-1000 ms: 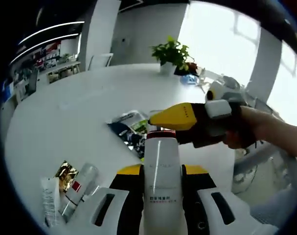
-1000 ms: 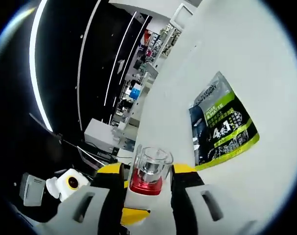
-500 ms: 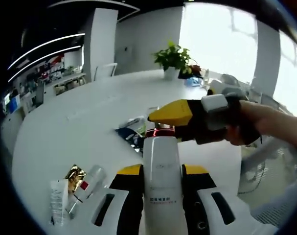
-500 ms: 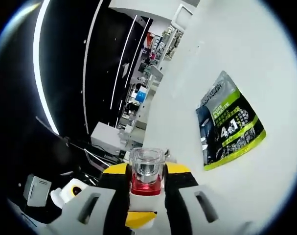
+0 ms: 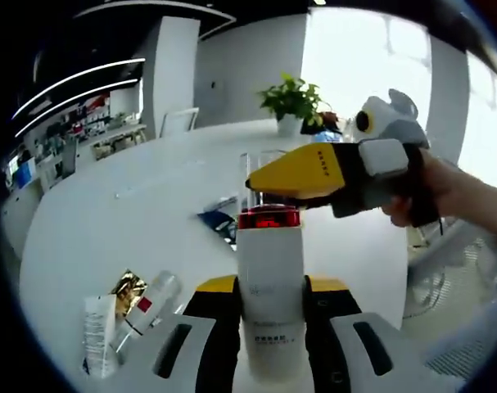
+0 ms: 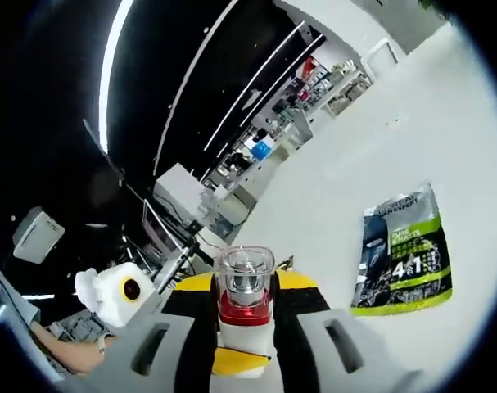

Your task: Arrange the skincare products in the storage area until every visible bottle or jar stands upright without overlapping.

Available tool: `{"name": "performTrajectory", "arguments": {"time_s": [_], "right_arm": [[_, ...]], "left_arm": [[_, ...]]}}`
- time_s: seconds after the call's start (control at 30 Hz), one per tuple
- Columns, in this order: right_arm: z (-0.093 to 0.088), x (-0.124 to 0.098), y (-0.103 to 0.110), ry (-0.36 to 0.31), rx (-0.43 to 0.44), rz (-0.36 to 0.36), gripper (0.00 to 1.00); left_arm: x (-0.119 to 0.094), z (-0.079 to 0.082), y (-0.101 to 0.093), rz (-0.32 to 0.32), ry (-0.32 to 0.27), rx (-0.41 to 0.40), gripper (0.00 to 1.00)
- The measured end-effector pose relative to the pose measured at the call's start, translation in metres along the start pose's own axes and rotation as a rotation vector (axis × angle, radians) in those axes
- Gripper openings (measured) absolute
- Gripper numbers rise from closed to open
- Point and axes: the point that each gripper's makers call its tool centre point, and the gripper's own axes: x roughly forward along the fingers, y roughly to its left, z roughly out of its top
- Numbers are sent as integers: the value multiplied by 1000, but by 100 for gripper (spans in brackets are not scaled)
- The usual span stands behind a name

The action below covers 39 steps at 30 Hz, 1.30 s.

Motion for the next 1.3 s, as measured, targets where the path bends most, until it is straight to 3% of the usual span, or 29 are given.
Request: {"name": "performTrajectory", "arguments": {"time_s": [0.33, 0.8, 1.3], "right_arm": [[-4, 7, 26, 46, -320, 90, 25], [-10, 5, 36, 99, -470, 144, 25], [-24, -6, 56, 153, -585, 293, 25]], "left_arm": [[-3, -2, 1, -10, -19, -6, 25], [-7, -4, -3, -75, -19, 75, 26], [-22, -11, -17, -268, -52, 240, 28]]}}
